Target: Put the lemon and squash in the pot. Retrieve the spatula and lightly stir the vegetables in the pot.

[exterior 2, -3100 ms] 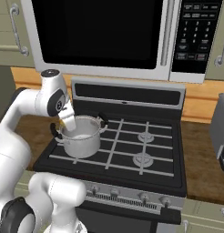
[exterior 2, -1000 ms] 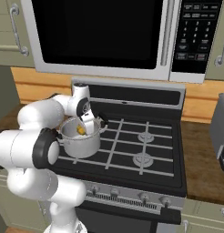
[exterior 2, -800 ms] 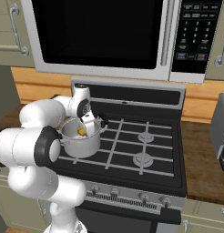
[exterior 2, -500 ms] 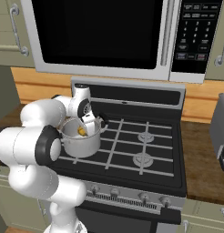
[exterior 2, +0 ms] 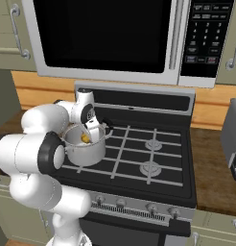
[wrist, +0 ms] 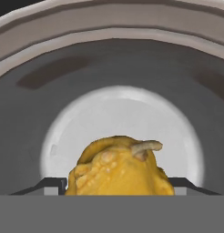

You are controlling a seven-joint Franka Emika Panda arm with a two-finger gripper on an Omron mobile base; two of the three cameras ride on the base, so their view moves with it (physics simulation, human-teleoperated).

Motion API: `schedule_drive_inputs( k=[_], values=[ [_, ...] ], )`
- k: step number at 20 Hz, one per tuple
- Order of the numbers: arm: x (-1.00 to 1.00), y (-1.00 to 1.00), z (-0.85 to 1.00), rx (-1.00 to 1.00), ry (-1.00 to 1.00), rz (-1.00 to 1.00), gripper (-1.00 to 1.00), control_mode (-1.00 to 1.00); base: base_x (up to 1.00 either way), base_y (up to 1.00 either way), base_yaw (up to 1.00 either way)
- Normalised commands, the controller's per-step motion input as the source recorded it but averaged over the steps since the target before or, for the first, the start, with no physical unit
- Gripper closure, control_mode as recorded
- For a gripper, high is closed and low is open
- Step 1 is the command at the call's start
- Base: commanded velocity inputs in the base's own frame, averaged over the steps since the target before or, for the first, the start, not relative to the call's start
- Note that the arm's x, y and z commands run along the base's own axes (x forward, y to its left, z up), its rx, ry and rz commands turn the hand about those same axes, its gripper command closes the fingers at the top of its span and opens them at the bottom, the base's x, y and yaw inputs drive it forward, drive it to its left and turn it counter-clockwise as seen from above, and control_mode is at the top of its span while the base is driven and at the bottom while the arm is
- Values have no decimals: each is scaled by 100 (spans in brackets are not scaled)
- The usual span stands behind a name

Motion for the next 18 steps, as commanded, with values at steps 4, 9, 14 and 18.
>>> schedule_drive_inputs(
  k=[4,9,14,18],
  values=[
    [0,14,-15,0,0,7,100,-100,0,0,0],
    [0,21,-18,0,-1,7,-100,-100,0,0,0],
    [1,7,-16,0,0,1,-100,-100,0,0,0],
    [0,3,0,0,0,2,-100,-100,0,0,0]
  ],
)
